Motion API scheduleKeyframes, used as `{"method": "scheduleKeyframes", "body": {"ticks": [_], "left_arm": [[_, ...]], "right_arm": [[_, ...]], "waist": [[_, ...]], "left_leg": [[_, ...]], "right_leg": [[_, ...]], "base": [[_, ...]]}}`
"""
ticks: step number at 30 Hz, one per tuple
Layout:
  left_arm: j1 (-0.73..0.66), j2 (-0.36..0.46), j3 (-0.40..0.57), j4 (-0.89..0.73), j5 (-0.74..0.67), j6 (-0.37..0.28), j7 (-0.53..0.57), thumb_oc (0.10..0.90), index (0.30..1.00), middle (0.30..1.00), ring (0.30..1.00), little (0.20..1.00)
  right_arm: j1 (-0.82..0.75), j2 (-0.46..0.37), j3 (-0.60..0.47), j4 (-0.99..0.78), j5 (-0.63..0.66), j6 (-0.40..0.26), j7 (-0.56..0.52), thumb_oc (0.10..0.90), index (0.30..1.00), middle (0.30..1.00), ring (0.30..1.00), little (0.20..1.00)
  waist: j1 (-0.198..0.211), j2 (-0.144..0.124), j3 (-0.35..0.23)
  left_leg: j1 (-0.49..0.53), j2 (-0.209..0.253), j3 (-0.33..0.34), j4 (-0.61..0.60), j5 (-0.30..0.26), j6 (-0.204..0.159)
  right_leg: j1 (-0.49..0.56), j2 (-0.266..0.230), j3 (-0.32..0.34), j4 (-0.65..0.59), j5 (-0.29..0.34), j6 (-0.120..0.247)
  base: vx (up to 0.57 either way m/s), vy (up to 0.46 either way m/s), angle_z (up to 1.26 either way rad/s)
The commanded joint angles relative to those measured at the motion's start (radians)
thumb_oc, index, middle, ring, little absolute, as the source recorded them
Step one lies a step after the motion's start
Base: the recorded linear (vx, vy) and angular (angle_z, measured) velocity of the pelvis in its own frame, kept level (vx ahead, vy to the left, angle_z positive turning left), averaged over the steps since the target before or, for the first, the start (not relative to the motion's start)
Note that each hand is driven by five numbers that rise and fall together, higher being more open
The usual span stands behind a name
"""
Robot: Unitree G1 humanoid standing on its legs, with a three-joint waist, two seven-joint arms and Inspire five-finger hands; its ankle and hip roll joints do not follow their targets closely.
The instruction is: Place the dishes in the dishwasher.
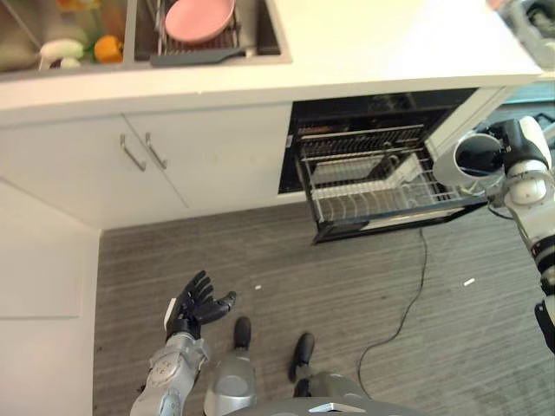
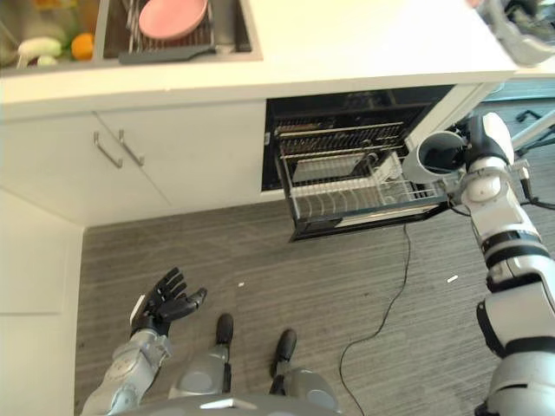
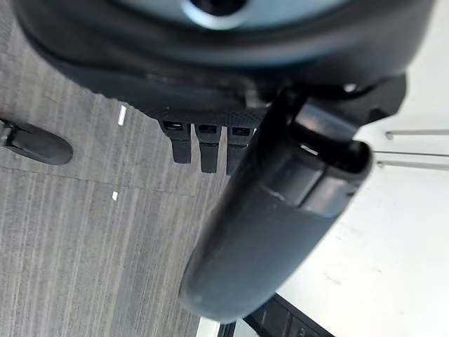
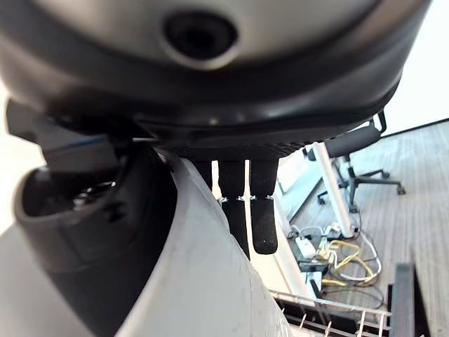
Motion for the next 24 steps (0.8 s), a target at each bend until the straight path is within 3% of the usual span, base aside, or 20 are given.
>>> {"method": "scheduleKeyframes", "body": {"ticks": [1, 4, 6, 7, 9, 12, 13, 16, 22, 24], "left_arm": [[-0.029, 0.039, -0.024, -0.076, 0.035, -0.092, -0.011, 0.8, 0.9, 0.9, 0.9, 0.9], [-0.047, 0.042, -0.035, -0.067, 0.032, -0.095, -0.015, 0.8, 0.9, 0.9, 0.9, 0.9], [-0.048, 0.043, -0.035, -0.067, 0.032, -0.095, -0.015, 0.8, 0.9, 0.9, 0.9, 0.9], [-0.068, 0.055, -0.042, -0.067, 0.033, -0.1, -0.016, 0.8, 0.9, 0.9, 0.9, 0.9], [-0.084, 0.054, -0.048, -0.057, 0.029, -0.102, -0.012, 0.8, 0.9, 0.9, 0.9, 0.9], [-0.097, 0.054, -0.051, -0.052, 0.026, -0.106, -0.008, 0.8, 0.9, 0.9, 0.9, 0.9], [-0.131, 0.052, -0.06, -0.035, 0.029, -0.114, 0.001, 0.8, 0.9, 0.9, 0.9, 0.9], [-0.148, 0.056, -0.065, -0.045, 0.036, -0.116, 0.005, 0.8, 0.9, 0.9, 0.9, 0.9], [-0.171, 0.08, -0.067, -0.046, 0.041, -0.119, 0.008, 0.8, 0.9, 0.9, 0.9, 0.9], [-0.168, 0.104, -0.067, -0.065, 0.052, -0.111, -0.009, 0.8, 0.9, 0.9, 0.9, 0.9]], "right_arm": [[-0.161, -0.032, -0.017, 0.058, 0.075, -0.055, -0.041, 0.4, 0.3, 0.3, 0.3, 0.3], [-0.179, 0.004, -0.037, 0.139, 0.119, -0.056, -0.04, 0.4, 0.3, 0.3, 0.3, 0.3], [-0.181, 0.004, -0.036, 0.142, 0.119, -0.057, -0.04, 0.4, 0.3, 0.3, 0.3, 0.3], [-0.217, 0.03, -0.044, 0.224, 0.144, -0.052, -0.038, 0.4, 0.3, 0.3, 0.3, 0.3], [-0.23, 0.039, -0.06, 0.254, 0.159, -0.054, -0.049, 0.4, 0.3, 0.3, 0.3, 0.3], [-0.237, 0.041, -0.067, 0.265, 0.167, -0.055, -0.054, 0.4, 0.3, 0.3, 0.3, 0.3], [-0.264, 0.044, -0.076, 0.285, 0.188, -0.054, -0.064, 0.8, 0.9, 0.9, 0.9, 0.9], [-0.28, 0.053, -0.087, 0.299, 0.216, -0.052, -0.067, 0.8, 0.9, 0.9, 0.9, 0.9], [-0.352, 0.016, -0.039, 0.302, 0.233, -0.052, -0.061, 0.8, 0.9, 0.9, 0.9, 0.9], [-0.397, -0.024, 0.019, 0.324, 0.211, -0.034, -0.026, 0.8, 0.9, 0.9, 0.9, 0.9]], "waist": [[0.01, -0.053, -0.007], [0.038, -0.058, 0.027], [0.036, -0.059, 0.025], [0.067, -0.055, 0.062], [0.083, -0.053, 0.087], [0.088, -0.052, 0.096], [0.099, -0.051, 0.123], [0.105, -0.051, 0.137], [0.114, -0.086, 0.135], [0.116, -0.111, 0.12]], "left_leg": [[-0.023, 0.029, -0.038, -0.007, 0.005, -0.073], [-0.069, 0.028, -0.063, -0.007, 0.02, -0.077], [-0.072, 0.028, -0.065, -0.007, 0.021, -0.077], [-0.123, 0.028, -0.091, -0.007, 0.032, -0.083], [-0.156, 0.027, -0.106, -0.007, 0.043, -0.088], [-0.172, 0.028, -0.113, -0.007, 0.049, -0.091], [-0.213, 0.032, -0.134, -0.007, 0.062, -0.099], [-0.228, 0.033, -0.146, -0.007, 0.066, -0.102], [-0.217, 0.035, -0.161, -0.007, 0.062, -0.103], [-0.197, 0.033, -0.162, -0.007, 0.055, -0.103]], "right_leg": [[0.009, -0.062, -0.026, 0.014, -0.035, 0.105], [-0.022, -0.056, -0.042, 0.014, -0.037, 0.102], [-0.025, -0.056, -0.044, 0.014, -0.037, 0.102], [-0.062, -0.051, -0.06, 0.014, -0.037, 0.1], [-0.084, -0.048, -0.068, 0.014, -0.036, 0.097], [-0.095, -0.048, -0.073, 0.014, -0.035, 0.097], [-0.122, -0.044, -0.09, 0.015, -0.034, 0.096], [-0.133, -0.041, -0.097, 0.015, -0.034, 0.095], [-0.12, -0.03, -0.106, 0.014, -0.039, 0.092], [-0.099, -0.027, -0.11, 0.014, -0.043, 0.088]], "base": [[-0.01, -0.041, 0.22], [-0.03, -0.052, 0.2], [-0.05, -0.062, 0.35], [-0.07, -0.089, 0.35], [-0.07, -0.094, 0.23], [-0.03, -0.051, 0.32], [-0.05, -0.087, 0.26], [-0.02, -0.069, 0.23], [0.0, -0.028, 0.11], [0.01, -0.036, 0.01]]}}
